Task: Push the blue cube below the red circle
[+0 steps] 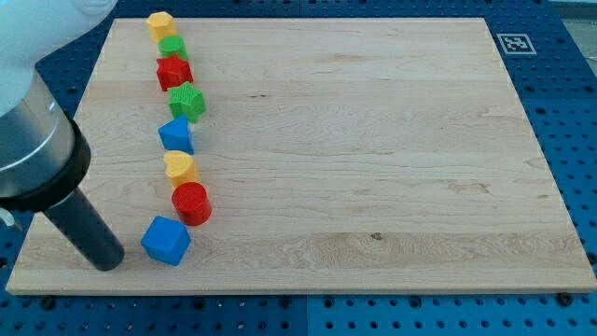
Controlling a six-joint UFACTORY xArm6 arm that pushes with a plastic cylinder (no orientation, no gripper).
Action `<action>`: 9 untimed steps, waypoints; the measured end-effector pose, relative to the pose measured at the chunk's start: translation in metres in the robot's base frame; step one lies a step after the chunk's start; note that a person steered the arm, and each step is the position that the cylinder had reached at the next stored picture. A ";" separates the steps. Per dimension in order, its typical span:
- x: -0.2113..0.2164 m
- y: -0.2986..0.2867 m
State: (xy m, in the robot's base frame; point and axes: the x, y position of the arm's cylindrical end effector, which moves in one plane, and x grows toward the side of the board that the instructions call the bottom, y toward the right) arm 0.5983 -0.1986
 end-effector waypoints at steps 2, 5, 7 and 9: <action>0.002 0.010; -0.008 0.004; -0.008 0.032; -0.007 0.050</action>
State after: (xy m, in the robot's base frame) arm 0.5908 -0.1491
